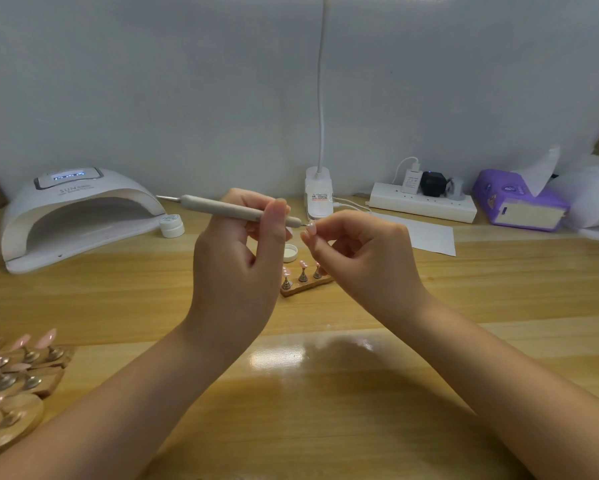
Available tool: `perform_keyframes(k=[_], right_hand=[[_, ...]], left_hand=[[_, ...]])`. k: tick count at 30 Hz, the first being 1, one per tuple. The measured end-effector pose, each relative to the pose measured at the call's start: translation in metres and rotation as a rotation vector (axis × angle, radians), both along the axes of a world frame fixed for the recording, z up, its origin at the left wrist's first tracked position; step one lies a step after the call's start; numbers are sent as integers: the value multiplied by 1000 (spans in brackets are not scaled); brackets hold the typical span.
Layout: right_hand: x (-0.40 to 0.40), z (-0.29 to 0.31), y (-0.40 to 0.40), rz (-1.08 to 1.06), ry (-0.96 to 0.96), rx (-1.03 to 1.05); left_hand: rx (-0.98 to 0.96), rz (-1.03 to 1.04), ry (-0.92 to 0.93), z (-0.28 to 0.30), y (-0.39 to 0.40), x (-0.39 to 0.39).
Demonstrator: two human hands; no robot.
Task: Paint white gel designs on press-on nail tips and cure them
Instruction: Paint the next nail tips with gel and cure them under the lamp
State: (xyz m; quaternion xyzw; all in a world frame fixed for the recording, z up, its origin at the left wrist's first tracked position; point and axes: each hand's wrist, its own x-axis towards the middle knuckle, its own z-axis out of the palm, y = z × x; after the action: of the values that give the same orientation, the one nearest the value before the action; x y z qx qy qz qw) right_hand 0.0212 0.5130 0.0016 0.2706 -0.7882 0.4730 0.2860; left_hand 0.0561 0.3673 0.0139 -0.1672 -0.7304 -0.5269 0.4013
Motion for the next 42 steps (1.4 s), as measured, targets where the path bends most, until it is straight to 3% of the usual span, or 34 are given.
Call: perform_keyframes(k=[29,42], right_hand=[[0,0,-1,-2,2,8],[0,0,1,-1,5,-21]], left_hand=[[-77,24,47,-2,0,-1],[158,-8,23,9,-1,0]])
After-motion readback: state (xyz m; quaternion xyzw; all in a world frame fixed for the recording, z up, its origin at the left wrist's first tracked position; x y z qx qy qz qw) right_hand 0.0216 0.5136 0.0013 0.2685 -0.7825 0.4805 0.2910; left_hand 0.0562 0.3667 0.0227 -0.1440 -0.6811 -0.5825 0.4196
